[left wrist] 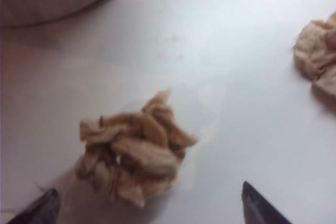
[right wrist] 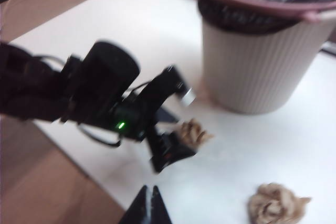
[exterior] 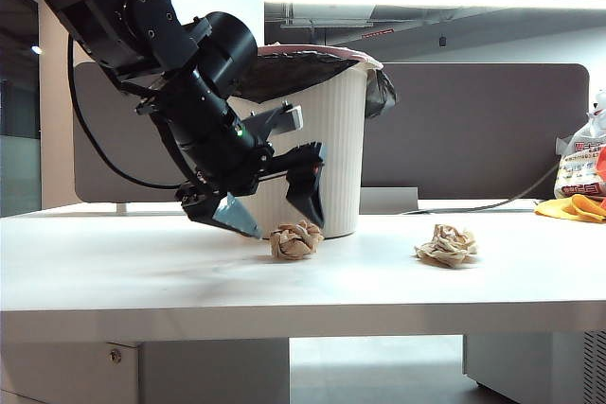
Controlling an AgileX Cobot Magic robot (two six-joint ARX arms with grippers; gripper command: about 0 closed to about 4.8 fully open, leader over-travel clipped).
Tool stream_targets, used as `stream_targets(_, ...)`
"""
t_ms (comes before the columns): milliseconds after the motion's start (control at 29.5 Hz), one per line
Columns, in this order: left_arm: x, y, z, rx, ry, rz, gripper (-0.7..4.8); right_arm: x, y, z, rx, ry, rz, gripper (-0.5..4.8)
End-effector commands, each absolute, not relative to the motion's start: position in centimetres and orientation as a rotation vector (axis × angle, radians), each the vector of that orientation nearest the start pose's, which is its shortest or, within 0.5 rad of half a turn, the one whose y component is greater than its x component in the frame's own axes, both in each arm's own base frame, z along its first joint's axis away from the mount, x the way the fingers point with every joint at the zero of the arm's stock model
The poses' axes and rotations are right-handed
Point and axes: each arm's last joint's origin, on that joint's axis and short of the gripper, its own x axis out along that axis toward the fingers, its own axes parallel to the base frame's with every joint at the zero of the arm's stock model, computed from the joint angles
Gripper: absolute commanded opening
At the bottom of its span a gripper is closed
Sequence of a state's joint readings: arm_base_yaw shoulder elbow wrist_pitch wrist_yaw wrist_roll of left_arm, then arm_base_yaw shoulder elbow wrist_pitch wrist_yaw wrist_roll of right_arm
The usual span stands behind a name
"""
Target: Pick up all the trash on the table and put it in the trash can.
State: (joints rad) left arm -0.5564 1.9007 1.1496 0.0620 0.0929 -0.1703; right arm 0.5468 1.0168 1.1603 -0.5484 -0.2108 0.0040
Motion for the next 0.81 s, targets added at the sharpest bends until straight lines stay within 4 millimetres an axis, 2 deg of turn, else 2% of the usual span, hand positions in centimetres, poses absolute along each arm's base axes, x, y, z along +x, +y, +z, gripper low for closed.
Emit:
stream_targets(34,34.4,-21.7,17.6,-0.023,0.64,-0.574,4.79,17.1,11.3,38.0,-0.054,0.432,0.791,-0.04)
stream_targets(238,34.7,-21.9,16.2,-0.068,0.676,-0.552,4.79,17.3,11.4,37.0,-0.043,0.472,0.785,-0.04)
stream_targets(577,35.2,-22.2,14.5,-0.104,0.696,-0.51,4.79,17.2,11.4,37.0,-0.027,0.48,0.796,-0.04)
stream_targets(611,35.2,-22.2,14.3,-0.121,0.695,-0.505,4.41,17.2,11.4,37.0,-0.02,0.484,0.794,-0.04)
stream_targets(645,35.3,-22.2,14.3,-0.136,0.696,-0.501,3.44,17.1,11.4,37.0,-0.014,0.488,0.795,-0.04)
stream_targets(679,35.3,-22.3,14.2,-0.147,0.697,-0.497,1.82,17.1,11.4,37.0,-0.013,0.49,0.801,-0.04)
stream_targets(713,35.4,-22.3,14.1,-0.153,0.699,-0.499,0.44,17.1,11.4,37.0,-0.011,0.491,0.811,-0.04)
stream_targets(747,35.3,-22.3,14.1,-0.156,0.702,-0.501,-0.11,17.0,11.4,37.0,-0.01,0.491,0.814,-0.04)
stream_targets(780,35.3,-22.3,14.0,-0.157,0.705,-0.503,0.07,17.0,11.4,37.0,-0.01,0.49,0.814,-0.04)
stream_targets(814,35.3,-22.3,14.0,-0.159,0.707,-0.509,-0.08,17.0,11.4,37.0,-0.011,0.49,0.814,-0.04)
